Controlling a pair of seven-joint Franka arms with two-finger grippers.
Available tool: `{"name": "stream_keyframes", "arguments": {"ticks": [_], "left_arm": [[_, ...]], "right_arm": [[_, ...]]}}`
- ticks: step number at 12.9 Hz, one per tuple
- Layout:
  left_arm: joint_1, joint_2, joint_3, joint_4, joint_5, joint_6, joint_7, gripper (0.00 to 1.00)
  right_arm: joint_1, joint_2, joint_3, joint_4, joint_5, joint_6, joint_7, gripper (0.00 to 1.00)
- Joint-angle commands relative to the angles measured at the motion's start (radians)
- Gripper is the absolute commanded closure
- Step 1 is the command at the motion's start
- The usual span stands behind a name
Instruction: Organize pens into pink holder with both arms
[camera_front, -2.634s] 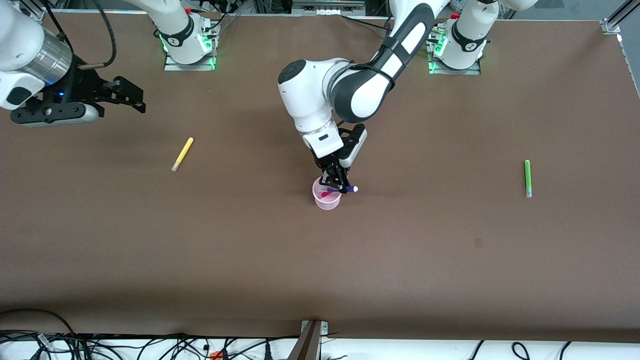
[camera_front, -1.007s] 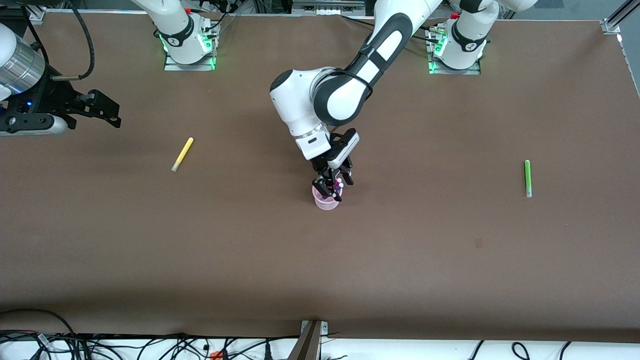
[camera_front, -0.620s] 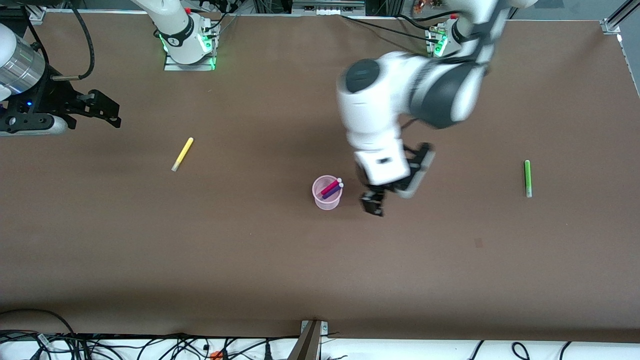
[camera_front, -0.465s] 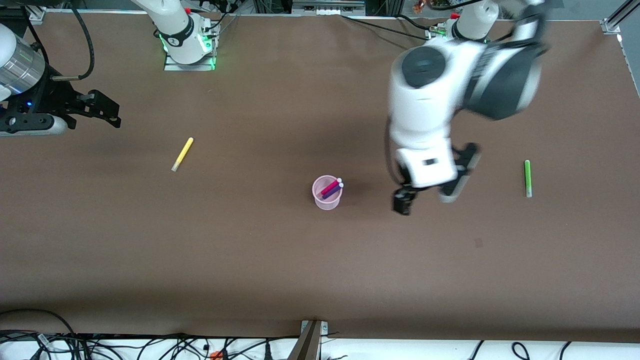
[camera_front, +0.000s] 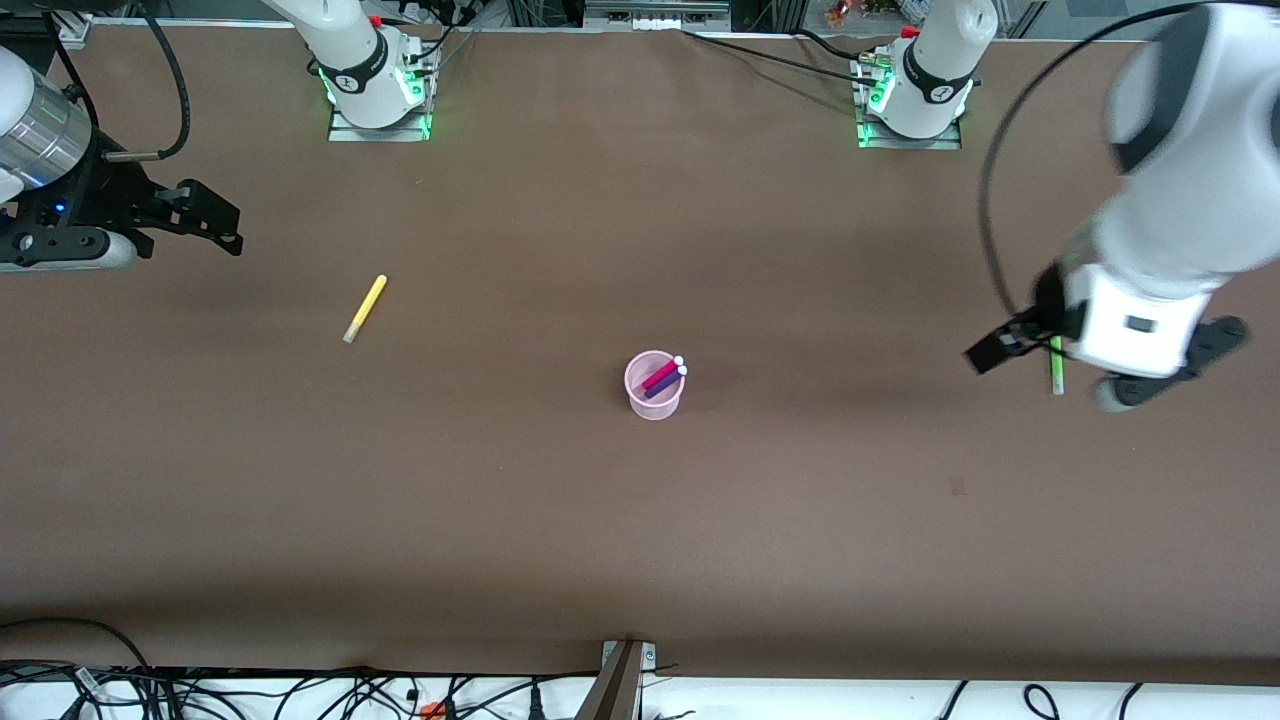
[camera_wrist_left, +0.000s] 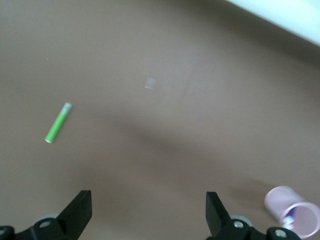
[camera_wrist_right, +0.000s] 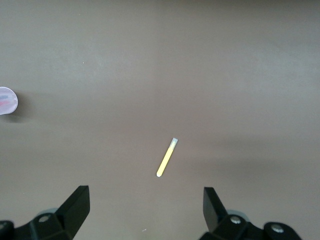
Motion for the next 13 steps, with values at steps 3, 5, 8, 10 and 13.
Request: {"name": "stream_keyframes", "arguments": {"ticks": [3,5,8,10,13], "left_arm": [[0.155,-0.073,-0.020,-0.146,-0.059,0.004,0.428,0.00],[0.158,-0.121,-0.020,-0.245,-0.060,0.050,0.450,0.00],[0.155,-0.218,-0.020,-0.410,-0.060,0.194,0.450,0.00],[0.152,-0.215,-0.020,-0.407,-0.058,0.182,0.453,0.00],[0.150,-0.212,-0.020,-0.404,-0.058,0.182,0.513,0.00]], "right_arm": [[0.000,-0.001,0.004,0.013,0.001,-0.016,0.016,0.00],[0.000,-0.001,0.004,0.013,0.002,-0.016,0.016,0.00],[0.000,-0.001,0.004,0.013,0.001,-0.016,0.016,0.00],[0.000,-0.001,0.004,0.013,0.001,-0.016,0.016,0.00],[0.000,-0.001,0.004,0.013,0.002,-0.016,0.016,0.00]]}}
